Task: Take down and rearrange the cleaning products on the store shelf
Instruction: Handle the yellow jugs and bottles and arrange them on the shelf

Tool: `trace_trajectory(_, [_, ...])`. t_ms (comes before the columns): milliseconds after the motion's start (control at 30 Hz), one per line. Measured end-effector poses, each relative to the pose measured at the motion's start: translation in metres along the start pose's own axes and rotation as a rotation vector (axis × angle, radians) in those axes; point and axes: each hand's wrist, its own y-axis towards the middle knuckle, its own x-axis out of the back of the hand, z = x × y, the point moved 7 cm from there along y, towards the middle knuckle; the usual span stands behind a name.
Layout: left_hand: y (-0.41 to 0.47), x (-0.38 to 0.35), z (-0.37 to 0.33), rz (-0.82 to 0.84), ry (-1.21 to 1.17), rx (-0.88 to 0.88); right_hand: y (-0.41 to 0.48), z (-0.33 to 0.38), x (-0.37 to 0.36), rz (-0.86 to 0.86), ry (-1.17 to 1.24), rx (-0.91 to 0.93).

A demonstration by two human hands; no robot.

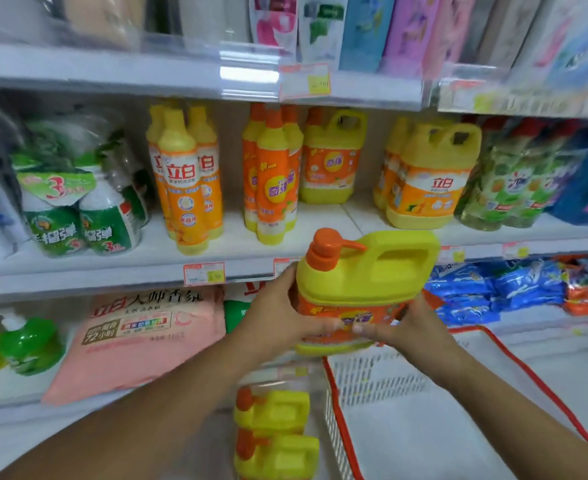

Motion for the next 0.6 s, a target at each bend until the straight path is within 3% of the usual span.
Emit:
trace_trajectory(133, [0.059,-0.004,-0.029,-0.008,0.144,-0.133,0.062,0.014,0.04,-0.202,0.008,0.131])
trace_trajectory(300, [0.129,0.01,-0.014,-0.037,0.687,-0.242,0.126,0.02,0.074,-0.375,-0.04,0.278])
trace_trajectory(500, [0.159,-0.001,0.038,0.116,1.13,-0.306,0.201,0.028,0.085,-0.267,-0.058,0.321])
trace_trajectory(600, [0.161,-0.004,0.041,0.079,1.229,-0.378,0.231,0.014,0.084,-0.182,-0.042,0.249])
